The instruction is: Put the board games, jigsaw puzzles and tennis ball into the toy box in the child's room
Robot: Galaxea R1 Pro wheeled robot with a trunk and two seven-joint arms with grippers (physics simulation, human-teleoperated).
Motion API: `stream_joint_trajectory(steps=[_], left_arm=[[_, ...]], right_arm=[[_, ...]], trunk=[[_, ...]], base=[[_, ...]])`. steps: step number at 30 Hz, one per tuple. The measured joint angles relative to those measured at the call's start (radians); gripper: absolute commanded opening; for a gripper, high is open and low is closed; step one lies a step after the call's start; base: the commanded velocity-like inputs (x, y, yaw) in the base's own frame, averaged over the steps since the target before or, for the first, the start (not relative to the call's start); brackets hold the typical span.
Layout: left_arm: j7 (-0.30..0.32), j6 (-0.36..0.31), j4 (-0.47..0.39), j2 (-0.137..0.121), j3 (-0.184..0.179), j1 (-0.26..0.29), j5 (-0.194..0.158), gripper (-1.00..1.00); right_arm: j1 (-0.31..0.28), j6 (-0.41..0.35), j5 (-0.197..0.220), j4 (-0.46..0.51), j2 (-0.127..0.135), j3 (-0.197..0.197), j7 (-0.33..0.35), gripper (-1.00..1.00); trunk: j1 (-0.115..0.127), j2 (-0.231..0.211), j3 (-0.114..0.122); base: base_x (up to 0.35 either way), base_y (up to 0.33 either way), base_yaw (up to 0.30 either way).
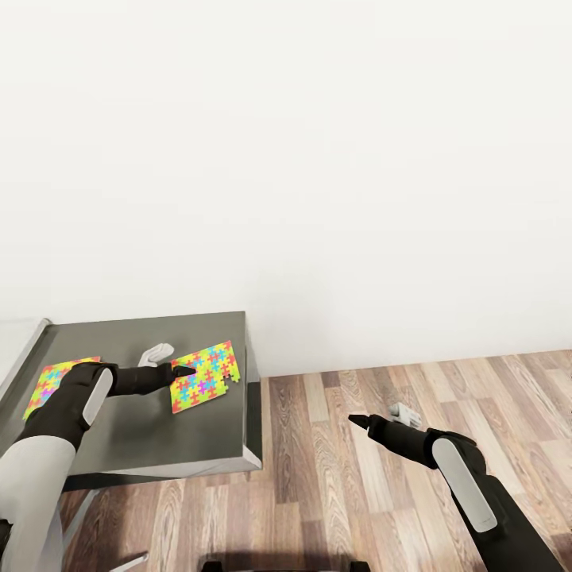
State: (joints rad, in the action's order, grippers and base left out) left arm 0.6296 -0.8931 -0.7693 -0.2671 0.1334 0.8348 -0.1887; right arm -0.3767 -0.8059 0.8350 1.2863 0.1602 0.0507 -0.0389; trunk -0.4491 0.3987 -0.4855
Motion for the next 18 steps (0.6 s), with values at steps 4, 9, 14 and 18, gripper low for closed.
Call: stream_joint_trajectory(steps=[4,9,14,18], left_arm=[[0.0,-0.002,0.0,0.0,0.0,0.0,-0.004,1.0],[0.0,-0.007,0.004,0.0,-0.001,0.0,-0.02,1.0],[0.002,-0.001,0.001,-0.001,0.0,0.0,0.0,1.0],[0.002,0.0,0.001,-0.001,0.0,0.0,0.0,1.0]], right_arm=[[0.0,0.0,0.0,0.0,0.0,0.001,0.0,1.0],[0.0,0.0,0.0,0.0,0.0,0.002,0.0,1.0],[0.0,0.0,0.0,0.0,0.0,0.002,0.0,1.0],[0.0,-0.001,0.0,0.0,0.0,0.001,0.0,1.0]], trunk=[[0.0,0.0,0.0],[0.0,0.0,0.0],[0.0,0.0,0.0],[0.0,0.0,0.0]], base=[[0.0,-0.091,0.0],[0.0,-0.012,0.0],[0.0,-0.074,0.0],[0.0,-0.18,0.0]])
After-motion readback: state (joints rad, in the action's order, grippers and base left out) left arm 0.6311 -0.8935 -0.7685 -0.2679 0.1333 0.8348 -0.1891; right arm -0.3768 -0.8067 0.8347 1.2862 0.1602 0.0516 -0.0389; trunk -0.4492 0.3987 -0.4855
